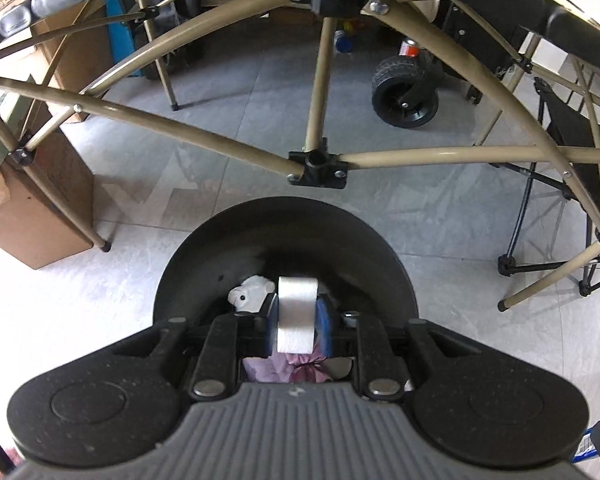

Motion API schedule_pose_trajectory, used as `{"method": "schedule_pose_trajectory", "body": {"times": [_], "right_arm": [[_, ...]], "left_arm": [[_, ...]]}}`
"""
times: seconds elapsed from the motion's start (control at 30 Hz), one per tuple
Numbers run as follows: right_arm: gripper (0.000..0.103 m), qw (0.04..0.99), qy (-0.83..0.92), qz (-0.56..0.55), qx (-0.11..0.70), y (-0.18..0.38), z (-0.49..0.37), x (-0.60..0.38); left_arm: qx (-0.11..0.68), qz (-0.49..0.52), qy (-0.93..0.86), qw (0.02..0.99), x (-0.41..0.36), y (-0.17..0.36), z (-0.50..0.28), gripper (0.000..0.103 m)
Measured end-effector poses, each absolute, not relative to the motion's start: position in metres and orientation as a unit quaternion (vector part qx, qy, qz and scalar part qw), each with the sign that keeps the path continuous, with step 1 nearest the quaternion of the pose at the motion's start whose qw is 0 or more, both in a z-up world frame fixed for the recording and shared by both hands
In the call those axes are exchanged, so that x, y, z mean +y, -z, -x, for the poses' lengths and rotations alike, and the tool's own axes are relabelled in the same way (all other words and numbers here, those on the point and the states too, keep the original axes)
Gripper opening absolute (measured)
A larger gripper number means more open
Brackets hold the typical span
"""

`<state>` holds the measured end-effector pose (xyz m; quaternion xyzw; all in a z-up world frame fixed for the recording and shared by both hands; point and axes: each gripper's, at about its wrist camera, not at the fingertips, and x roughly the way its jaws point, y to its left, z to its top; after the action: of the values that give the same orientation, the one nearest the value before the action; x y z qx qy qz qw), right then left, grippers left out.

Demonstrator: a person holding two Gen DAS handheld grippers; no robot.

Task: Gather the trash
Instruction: 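Lower the left tool into the bin and open it to drop the white block, then move the left tool aside while the right tool brings the tissue pack over the bin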

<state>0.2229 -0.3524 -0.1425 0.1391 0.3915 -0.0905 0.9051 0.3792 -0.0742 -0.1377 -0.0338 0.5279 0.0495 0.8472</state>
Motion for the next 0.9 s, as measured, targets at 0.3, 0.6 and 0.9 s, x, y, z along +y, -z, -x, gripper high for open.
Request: {"method": "schedule_pose_trajectory", "body": {"times": [0.3,0.6,0.9], "right_arm": [[0.050,0.907,0.084,-0.137,0.390,0.139,-0.224,-0.348],[0.050,0.908,0.078,-0.128,0.390,0.136,-0.226,-0.339],[0.050,0.914,0.057,-0.113,0.386,0.124,-0.230,-0.315]], "left_arm": [[0.541,0.061,-0.075,0.836,-0.060,0.134,-0.375,0.103],[0.537,0.052,-0.070,0.839,-0.054,0.128,-0.370,0.103],[0.529,0.047,-0.055,0.846,-0.042,0.117,-0.360,0.103]]}}
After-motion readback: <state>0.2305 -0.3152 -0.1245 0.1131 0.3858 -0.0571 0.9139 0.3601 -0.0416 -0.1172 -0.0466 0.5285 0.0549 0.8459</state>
